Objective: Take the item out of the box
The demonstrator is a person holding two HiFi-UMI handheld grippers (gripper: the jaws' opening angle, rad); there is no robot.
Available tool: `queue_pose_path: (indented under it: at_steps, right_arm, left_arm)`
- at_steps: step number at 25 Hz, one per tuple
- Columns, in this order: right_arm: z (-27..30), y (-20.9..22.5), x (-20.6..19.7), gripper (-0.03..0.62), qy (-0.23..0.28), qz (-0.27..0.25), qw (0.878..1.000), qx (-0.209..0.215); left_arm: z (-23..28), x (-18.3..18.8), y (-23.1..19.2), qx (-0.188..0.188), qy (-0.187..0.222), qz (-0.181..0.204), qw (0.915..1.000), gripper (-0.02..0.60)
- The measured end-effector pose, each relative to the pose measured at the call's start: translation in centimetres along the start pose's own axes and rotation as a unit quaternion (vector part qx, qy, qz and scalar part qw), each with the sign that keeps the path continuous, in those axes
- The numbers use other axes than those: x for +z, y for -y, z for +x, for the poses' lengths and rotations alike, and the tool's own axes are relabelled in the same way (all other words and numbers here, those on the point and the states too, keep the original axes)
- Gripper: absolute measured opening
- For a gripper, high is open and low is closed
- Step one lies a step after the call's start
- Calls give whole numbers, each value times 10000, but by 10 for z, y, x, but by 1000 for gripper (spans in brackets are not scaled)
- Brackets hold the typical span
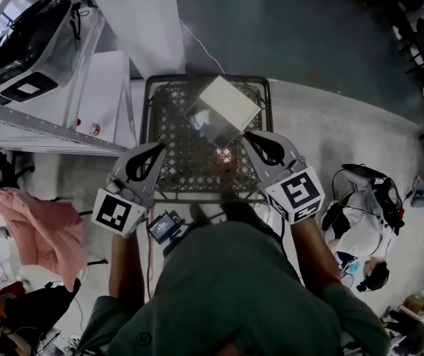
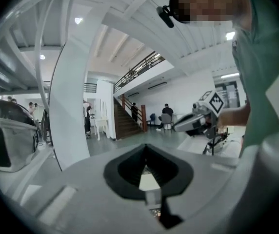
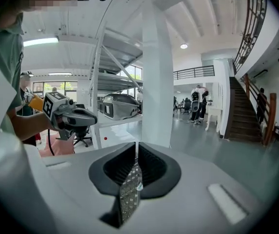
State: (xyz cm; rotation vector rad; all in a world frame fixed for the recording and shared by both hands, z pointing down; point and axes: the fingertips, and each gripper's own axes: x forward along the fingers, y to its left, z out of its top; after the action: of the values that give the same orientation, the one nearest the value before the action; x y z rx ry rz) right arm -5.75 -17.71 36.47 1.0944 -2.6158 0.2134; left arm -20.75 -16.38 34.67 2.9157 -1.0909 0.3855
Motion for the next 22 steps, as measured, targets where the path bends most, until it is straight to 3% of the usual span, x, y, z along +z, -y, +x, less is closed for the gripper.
queue_pose_path:
  at_steps: [4, 8, 14, 22]
  right_arm:
    - [26, 22, 7, 28, -114, 72, 9995, 272]
    - [62, 26, 0, 37, -277, 77, 9987, 409]
    - [90, 27, -29, 51, -495, 111, 9972, 544]
    - [134, 42, -67, 69, -881, 125, 9937, 678]
  left_arm:
    - [24, 3, -19, 106, -185, -118, 9997, 2]
    - [39, -22, -42, 69, -342, -290, 9990, 2]
    - [63, -51, -49, -149, -450, -179, 9987, 3]
    - [94, -92, -67, -324, -753, -342, 9960, 3]
